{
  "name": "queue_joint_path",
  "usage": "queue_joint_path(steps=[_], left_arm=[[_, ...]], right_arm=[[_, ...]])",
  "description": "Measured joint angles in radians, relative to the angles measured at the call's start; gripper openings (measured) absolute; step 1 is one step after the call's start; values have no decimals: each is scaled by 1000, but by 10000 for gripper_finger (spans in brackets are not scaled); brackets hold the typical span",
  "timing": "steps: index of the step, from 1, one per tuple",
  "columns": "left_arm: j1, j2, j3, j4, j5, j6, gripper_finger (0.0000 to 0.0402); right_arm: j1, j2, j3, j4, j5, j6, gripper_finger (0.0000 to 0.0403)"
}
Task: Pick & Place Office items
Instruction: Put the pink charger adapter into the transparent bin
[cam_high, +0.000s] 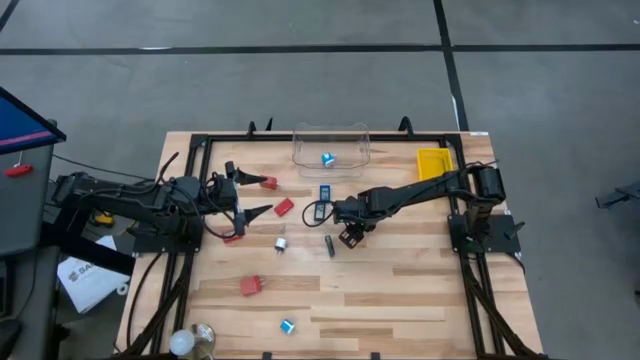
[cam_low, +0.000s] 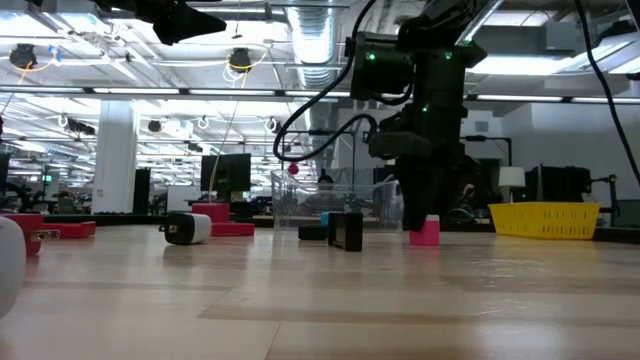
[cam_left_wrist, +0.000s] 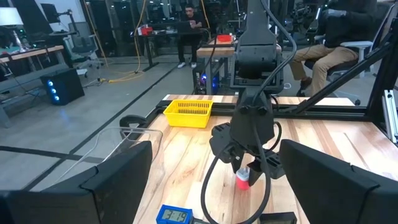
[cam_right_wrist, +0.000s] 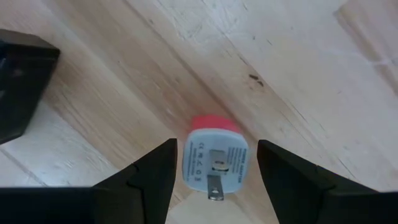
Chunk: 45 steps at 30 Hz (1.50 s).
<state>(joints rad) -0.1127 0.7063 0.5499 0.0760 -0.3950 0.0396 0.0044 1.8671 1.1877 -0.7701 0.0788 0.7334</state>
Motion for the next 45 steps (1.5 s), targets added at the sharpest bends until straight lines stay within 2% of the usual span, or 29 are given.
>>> queue_joint_path(steps=[7, 16, 29, 34, 41, 45], left_arm=[[0, 0, 0, 0, 0, 0, 349], [0, 0, 0, 0, 0, -2, 349], [0, 0, 0, 0, 0, -2, 349], [0, 0, 0, -5, 0, -1, 349], [1, 0, 0, -18, -23, 1, 349], [1, 0, 0, -18, -32, 1, 349]], right_arm=[[0, 2, 0, 0, 5, -7, 197], [0, 4, 0, -3, 8, -10, 125], [1, 5, 17, -7, 17, -6, 125], [-7, -12, 112, -66, 33, -45, 125], [-30, -101, 325, -279, 155, -88, 125], [-68, -141, 437, -322, 158, -118, 125]])
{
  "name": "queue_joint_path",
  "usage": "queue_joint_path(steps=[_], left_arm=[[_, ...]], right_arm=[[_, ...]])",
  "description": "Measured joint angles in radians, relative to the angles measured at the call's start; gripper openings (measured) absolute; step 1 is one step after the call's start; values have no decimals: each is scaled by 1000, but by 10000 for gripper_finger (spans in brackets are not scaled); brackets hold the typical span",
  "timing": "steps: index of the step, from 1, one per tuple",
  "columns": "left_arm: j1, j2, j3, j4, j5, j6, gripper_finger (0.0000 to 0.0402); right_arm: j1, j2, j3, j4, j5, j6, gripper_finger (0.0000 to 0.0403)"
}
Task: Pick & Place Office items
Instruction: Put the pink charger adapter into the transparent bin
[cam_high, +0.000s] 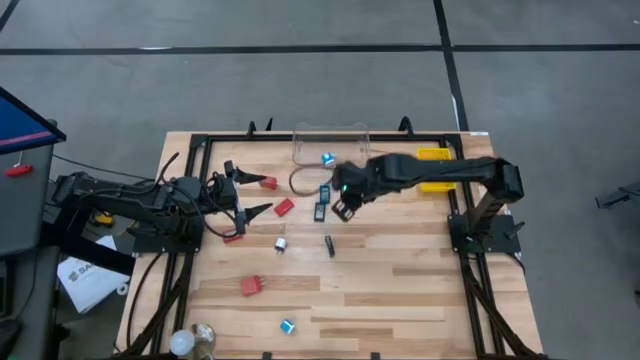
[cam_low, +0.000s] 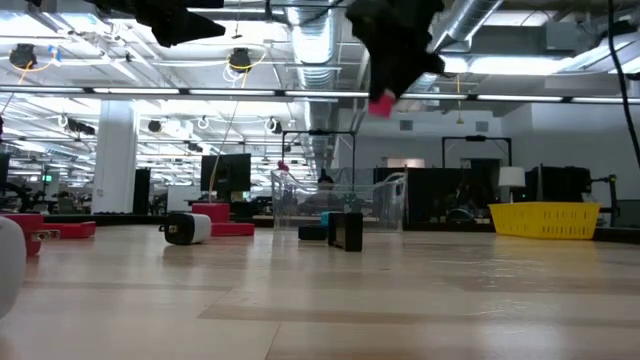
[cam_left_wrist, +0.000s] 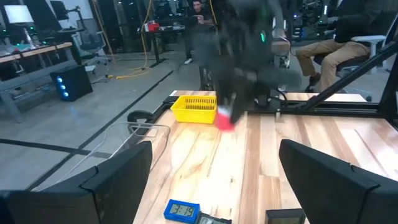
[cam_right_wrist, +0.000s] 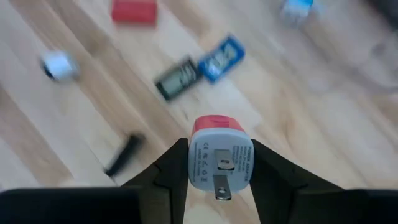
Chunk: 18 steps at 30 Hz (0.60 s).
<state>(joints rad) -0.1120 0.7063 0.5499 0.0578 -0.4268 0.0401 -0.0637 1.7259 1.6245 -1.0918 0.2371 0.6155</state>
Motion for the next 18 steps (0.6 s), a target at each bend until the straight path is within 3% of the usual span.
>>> queue_joint_path(steps=[8, 18], left_arm=[[0, 0, 0, 3, 0, -16, 349], [11, 0, 0, 6, 1, 4, 349]], right_arm=[[-212, 20, 91, 14, -85, -59, 125], [-424, 190, 115, 100, -236, -272, 126]])
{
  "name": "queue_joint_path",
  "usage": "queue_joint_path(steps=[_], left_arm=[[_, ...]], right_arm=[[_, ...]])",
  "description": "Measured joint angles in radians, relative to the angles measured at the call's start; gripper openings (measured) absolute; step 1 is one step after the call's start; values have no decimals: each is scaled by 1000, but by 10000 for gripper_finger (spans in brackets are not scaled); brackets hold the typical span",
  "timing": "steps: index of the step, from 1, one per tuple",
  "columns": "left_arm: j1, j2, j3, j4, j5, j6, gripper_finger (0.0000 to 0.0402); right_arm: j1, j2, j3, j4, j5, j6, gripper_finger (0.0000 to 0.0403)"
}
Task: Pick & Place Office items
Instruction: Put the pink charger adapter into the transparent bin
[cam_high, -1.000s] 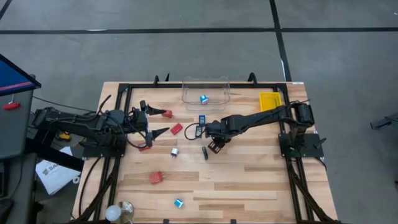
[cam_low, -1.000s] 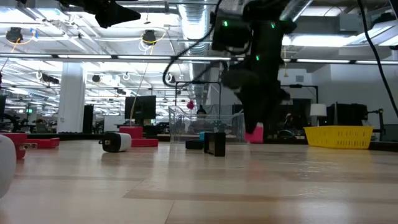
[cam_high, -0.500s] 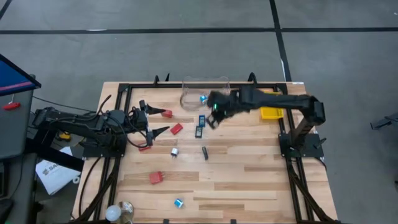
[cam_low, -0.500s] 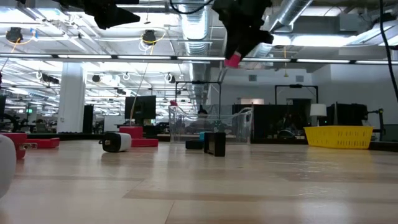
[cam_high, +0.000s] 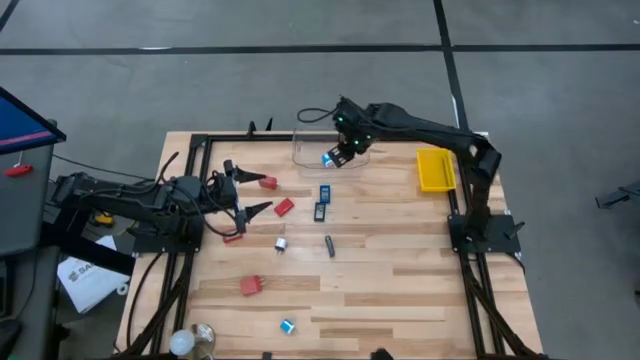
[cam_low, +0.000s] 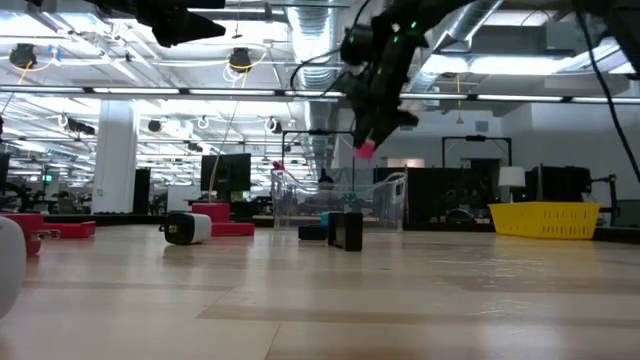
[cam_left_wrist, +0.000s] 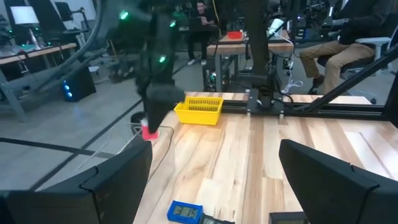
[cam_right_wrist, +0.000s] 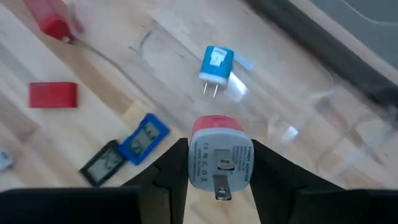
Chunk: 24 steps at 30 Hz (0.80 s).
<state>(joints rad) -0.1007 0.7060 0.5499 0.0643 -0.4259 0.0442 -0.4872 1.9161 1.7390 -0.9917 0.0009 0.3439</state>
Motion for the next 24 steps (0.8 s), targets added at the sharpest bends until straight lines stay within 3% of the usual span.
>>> queue_joint_path(steps=[5, 12, 17, 24], left_arm=[[2, 0, 0, 5, 0, 3, 349], [2, 0, 0, 5, 0, 9, 349], [2, 0, 0, 5, 0, 10, 349], [2, 0, 0, 4, 0, 12, 349]], right_arm=[[-41, 119, 129, -43, -1, -98, 126], [-73, 324, 421, -286, 12, -251, 127], [-75, 452, 590, -364, 33, -319, 127], [-88, 510, 586, -337, 27, -364, 127]])
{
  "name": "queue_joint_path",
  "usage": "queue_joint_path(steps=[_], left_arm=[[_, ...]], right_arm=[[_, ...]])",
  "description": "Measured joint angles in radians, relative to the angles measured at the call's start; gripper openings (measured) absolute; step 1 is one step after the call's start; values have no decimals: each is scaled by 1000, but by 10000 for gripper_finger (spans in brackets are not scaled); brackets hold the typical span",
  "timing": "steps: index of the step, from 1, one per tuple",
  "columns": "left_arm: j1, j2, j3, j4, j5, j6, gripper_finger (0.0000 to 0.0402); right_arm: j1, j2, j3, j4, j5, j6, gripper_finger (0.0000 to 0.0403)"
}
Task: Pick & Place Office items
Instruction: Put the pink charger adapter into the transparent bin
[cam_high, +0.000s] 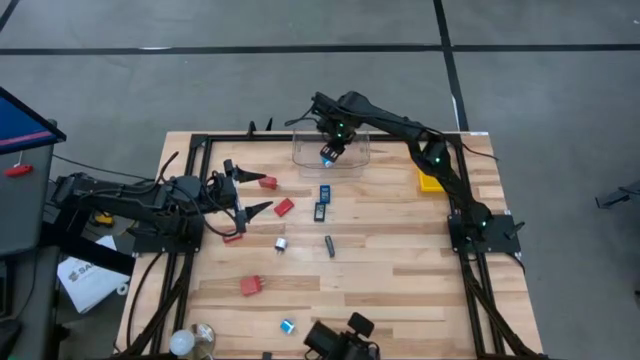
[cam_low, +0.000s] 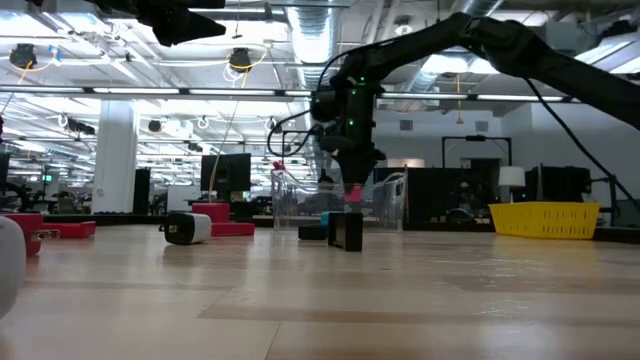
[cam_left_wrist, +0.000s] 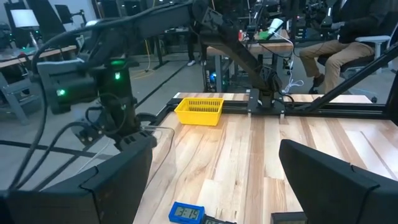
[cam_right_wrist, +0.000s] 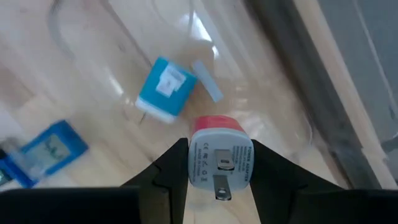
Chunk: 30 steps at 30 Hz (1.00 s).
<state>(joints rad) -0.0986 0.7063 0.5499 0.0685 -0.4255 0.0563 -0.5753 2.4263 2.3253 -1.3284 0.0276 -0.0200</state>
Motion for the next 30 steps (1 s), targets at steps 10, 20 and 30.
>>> queue_joint_path(steps=[10, 20, 30], left_arm=[[2, 0, 0, 0, 0, 11, 349], [2, 0, 0, 0, 0, 11, 349], [2, 0, 0, -1, 0, 11, 349]], right_arm=[[-12, 3, 0, 33, -29, 7, 127], [-18, 3, 0, 42, -66, 23, 138], [-14, 3, 0, 61, -81, 28, 199]])
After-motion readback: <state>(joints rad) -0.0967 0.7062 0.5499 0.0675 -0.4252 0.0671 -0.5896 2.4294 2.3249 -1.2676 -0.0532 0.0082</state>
